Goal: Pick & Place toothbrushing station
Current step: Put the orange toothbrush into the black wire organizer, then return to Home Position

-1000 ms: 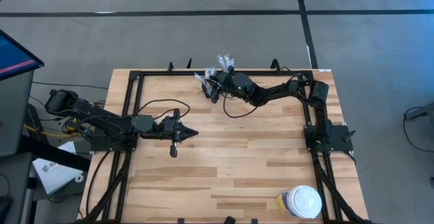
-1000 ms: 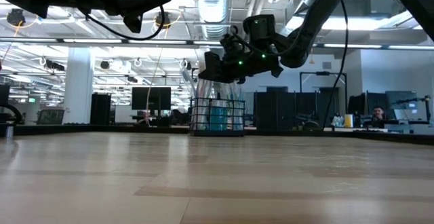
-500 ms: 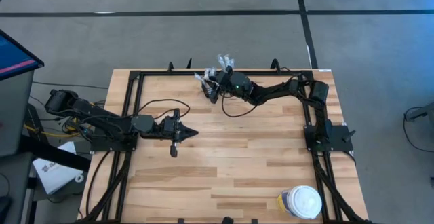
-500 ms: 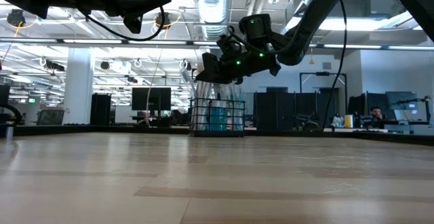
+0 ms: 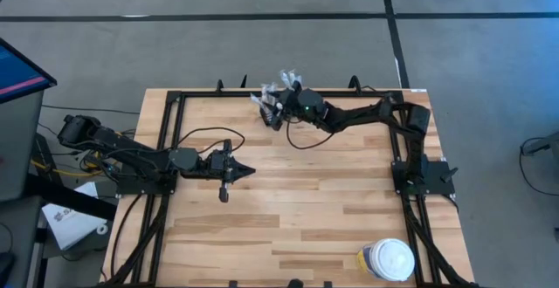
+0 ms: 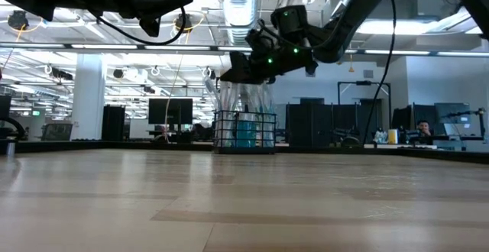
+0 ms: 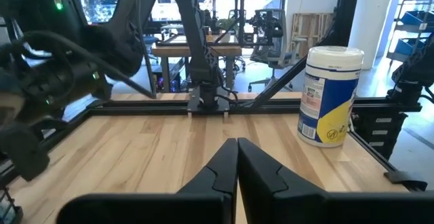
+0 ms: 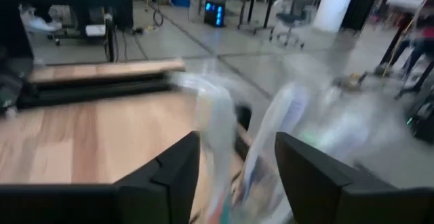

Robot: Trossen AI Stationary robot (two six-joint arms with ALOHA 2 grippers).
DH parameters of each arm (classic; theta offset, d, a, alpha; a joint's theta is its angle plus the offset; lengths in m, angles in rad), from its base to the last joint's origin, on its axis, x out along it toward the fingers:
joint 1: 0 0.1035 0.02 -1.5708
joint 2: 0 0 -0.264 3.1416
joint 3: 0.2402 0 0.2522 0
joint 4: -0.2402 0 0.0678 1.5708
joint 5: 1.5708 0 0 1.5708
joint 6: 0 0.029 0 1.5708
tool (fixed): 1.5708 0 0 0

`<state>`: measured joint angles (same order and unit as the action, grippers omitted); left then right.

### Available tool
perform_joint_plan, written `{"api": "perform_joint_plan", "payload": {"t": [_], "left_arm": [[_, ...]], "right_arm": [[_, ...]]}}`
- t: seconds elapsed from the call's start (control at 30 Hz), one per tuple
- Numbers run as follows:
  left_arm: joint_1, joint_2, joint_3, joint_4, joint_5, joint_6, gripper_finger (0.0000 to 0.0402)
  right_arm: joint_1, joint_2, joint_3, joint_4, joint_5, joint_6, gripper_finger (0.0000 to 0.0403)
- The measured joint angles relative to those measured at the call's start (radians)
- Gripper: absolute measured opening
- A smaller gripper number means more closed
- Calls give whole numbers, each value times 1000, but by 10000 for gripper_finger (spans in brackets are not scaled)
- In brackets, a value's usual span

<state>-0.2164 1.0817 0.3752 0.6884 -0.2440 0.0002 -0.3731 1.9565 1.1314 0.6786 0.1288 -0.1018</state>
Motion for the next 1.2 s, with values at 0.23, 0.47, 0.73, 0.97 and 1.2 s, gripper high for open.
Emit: {"api": "perform_joint_plan", "payload": {"t": [0.23,0.47,0.73,0.97,1.2], "left_arm": [[0,0,0,0,0,0,4],[1,0,0,0,1,1,4],[34,0,0,-1,4,4,4],[62,0,-3,-13,0,-4,4],[67,-33,-48,1,-19,-11,4]], "right_arm": [[12,-53,25,-83,3,-30,189],[30,-127,25,-134,2,-44,180],[107,-291,25,-320,-31,-8,163],[211,-403,-5,-480,-34,-5,132],[325,-519,-164,-462,32,63,93]]}}
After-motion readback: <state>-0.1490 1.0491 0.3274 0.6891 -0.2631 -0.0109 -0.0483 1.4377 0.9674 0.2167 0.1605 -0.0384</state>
